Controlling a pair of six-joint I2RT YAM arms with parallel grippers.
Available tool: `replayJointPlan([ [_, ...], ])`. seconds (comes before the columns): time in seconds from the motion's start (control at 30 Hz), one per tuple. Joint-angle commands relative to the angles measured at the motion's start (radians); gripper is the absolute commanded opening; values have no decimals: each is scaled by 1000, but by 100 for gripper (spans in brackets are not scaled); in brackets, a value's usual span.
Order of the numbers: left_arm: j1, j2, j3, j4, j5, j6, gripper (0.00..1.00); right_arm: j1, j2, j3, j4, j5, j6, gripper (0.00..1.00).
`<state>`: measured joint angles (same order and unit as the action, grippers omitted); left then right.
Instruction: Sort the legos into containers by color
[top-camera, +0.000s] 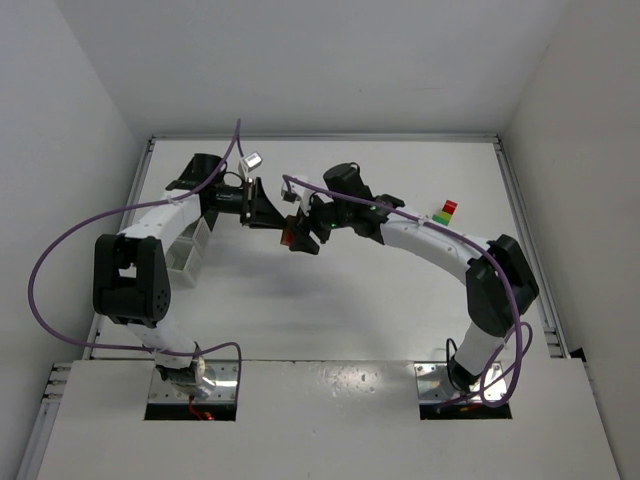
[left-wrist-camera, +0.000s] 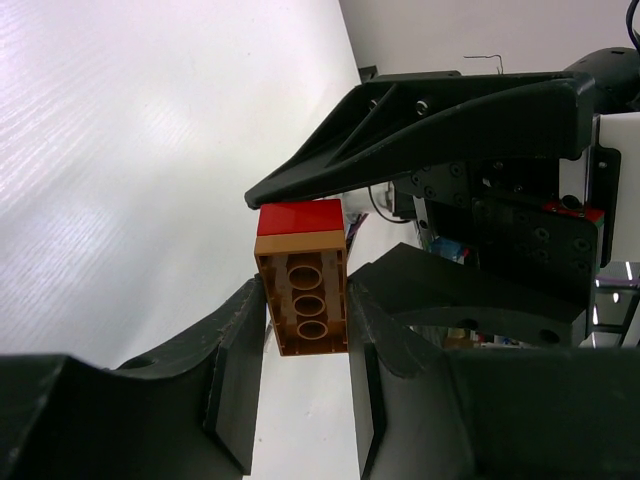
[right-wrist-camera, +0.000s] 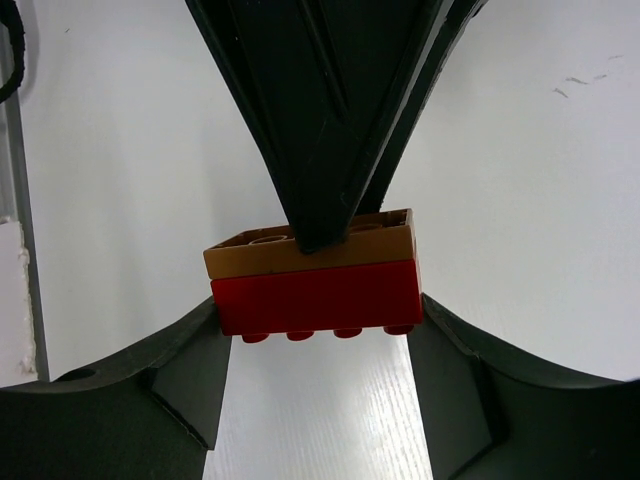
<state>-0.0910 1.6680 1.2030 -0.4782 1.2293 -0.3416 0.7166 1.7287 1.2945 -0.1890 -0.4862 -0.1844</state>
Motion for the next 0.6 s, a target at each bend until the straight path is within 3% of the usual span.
replayJointPlan([
  [0.0, -9, 3, 15, 10, 16, 10, 3, 7, -43, -12, 71, -8, -24, 0],
  [0.57, 131, -8, 75, -30, 7, 30, 0, -11, -70, -83, 62, 20, -35, 0],
])
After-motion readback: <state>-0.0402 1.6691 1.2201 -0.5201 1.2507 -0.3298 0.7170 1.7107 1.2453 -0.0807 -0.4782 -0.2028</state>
